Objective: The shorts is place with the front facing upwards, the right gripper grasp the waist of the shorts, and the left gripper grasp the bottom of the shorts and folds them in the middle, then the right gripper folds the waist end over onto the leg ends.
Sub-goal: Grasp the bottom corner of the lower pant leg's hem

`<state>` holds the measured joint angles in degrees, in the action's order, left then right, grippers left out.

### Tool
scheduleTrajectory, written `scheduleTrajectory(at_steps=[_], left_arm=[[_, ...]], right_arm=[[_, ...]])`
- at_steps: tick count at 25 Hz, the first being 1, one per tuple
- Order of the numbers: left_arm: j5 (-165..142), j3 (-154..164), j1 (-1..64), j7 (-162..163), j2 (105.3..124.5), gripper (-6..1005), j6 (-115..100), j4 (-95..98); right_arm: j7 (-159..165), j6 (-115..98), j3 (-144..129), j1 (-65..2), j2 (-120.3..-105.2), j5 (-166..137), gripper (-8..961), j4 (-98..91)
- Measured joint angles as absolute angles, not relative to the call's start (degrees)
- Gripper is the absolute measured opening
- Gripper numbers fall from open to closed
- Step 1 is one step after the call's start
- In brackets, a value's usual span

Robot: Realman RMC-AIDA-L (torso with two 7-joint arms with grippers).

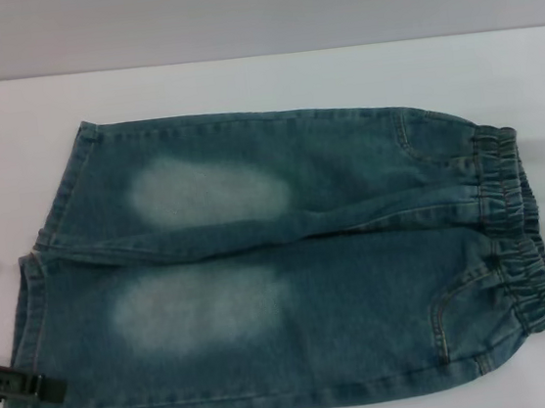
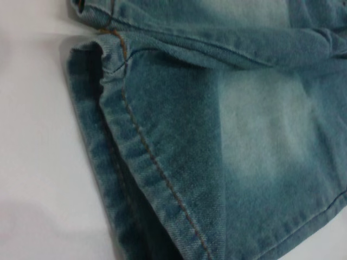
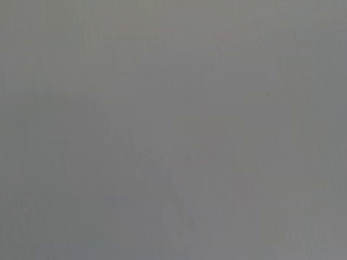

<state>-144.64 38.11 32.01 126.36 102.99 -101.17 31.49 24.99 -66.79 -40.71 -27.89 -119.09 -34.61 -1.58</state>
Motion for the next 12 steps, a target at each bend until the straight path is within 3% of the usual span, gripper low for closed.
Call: scheduleTrajectory(at_steps=[12], left_arm=[[-145.4,39.0,32.1,125.8,103.12,794,-101.0,31.4]], right_arm=[[25.0,-66.8,-40.7,-28.3,-119.09,-34.5,787,-1.5]])
